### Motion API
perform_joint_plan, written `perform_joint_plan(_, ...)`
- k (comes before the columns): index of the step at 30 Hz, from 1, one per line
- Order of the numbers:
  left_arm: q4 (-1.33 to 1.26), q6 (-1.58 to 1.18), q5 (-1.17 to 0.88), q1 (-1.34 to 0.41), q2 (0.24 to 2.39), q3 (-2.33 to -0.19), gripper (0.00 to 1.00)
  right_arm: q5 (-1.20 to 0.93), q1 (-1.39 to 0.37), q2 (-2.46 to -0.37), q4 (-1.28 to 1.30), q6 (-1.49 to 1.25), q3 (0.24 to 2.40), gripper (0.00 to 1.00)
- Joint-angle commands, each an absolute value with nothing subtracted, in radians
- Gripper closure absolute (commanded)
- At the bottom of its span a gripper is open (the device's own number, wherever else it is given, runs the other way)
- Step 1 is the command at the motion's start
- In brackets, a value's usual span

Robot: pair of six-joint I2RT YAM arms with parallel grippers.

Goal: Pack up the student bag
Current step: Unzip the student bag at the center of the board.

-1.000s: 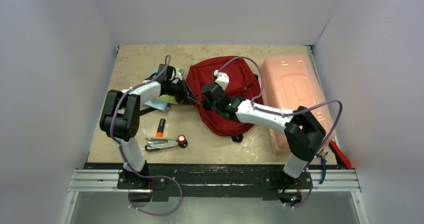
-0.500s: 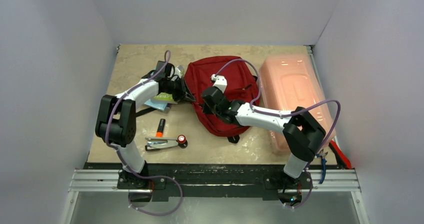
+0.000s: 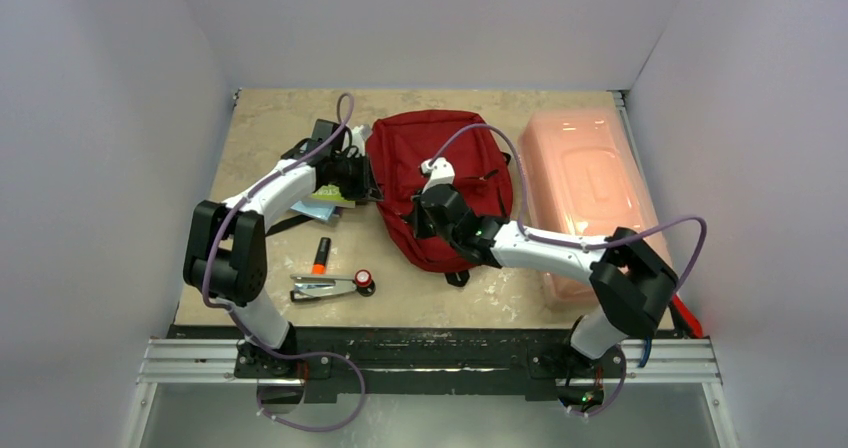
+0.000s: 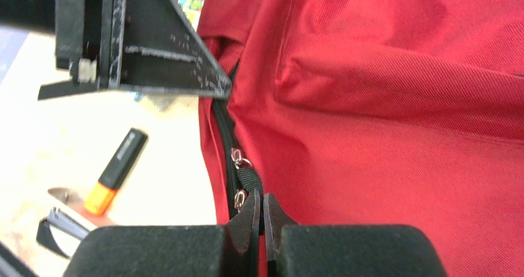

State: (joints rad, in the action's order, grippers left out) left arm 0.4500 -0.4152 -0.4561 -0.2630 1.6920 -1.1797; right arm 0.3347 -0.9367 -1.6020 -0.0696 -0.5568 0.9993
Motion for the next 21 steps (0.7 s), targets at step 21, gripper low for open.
perform_joint_plan(21, 0.572, -0.279, -0.238, -0.280, 1.647, -1.283, 1.00, 0.377, -0.933, -1.214, 0.103, -0.601, 0.690, 1.00)
